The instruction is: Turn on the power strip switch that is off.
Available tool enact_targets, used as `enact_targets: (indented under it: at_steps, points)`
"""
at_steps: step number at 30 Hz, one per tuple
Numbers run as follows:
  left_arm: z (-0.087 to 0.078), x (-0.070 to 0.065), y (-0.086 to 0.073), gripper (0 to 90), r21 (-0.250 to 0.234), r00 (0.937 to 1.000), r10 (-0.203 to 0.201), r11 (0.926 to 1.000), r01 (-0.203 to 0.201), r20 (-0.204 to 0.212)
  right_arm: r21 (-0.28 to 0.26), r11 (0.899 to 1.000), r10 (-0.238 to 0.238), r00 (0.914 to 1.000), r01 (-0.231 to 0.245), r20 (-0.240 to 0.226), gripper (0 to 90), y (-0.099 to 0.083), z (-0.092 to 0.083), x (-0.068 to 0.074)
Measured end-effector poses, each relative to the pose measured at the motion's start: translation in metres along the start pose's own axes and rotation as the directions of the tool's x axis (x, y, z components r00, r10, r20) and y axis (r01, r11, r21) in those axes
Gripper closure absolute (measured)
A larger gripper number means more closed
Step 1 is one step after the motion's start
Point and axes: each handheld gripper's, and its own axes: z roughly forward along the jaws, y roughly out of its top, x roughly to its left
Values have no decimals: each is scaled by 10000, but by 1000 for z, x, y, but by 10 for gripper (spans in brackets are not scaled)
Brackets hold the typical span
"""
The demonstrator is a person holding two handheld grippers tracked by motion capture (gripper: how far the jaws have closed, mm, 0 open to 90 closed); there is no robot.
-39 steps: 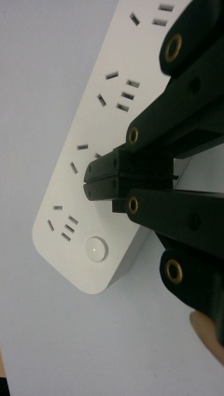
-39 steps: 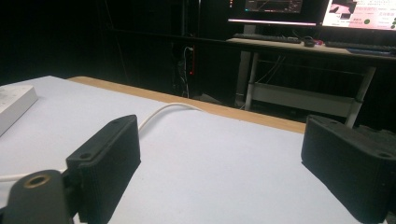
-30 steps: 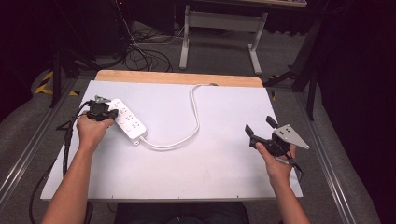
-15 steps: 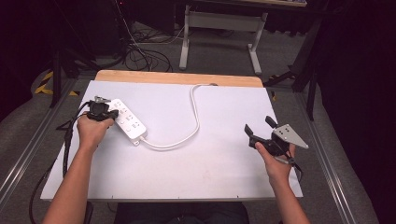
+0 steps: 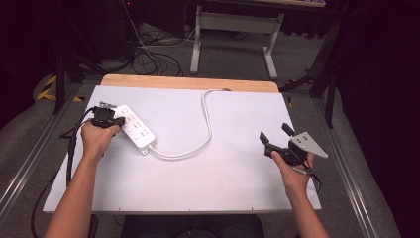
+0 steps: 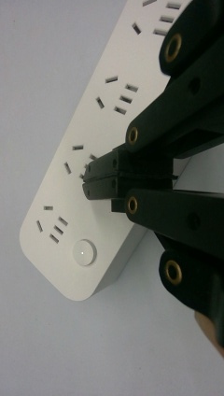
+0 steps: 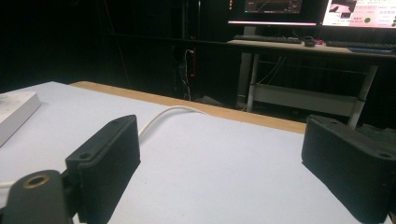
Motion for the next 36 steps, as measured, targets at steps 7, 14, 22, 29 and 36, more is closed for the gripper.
enact_targets:
  at_steps: [7, 14, 22, 29, 36]
  points:
    - [0, 0, 0, 900, 14, 10000, -9, 10000, 9, -13, 31, 10000, -31, 10000, 31, -15, 122, 0, 1, 0]
    - [-1, -2, -1, 900, -24, 9999, 22, 10000, -23, -102, -9, 10000, -14, 10000, 14, 13, 122, 0, -1, 0]
    - [-1, 0, -1, 900, 5, 10000, -89, 10000, 89, 40, -17, 10000, -25, 10000, 25, 20, 123, 1, -2, 0]
    - [-1, -2, 1, 900, 62, 9999, 75, 10000, -74, -124, 36, 10000, 6, 10000, -6, -27, 123, 0, -1, 1]
    - [-2, -3, 2, 900, 101, 10000, 30, 9999, -29, -24, 22, 10000, 97, 9999, -97, -44, 123, 0, 0, 1]
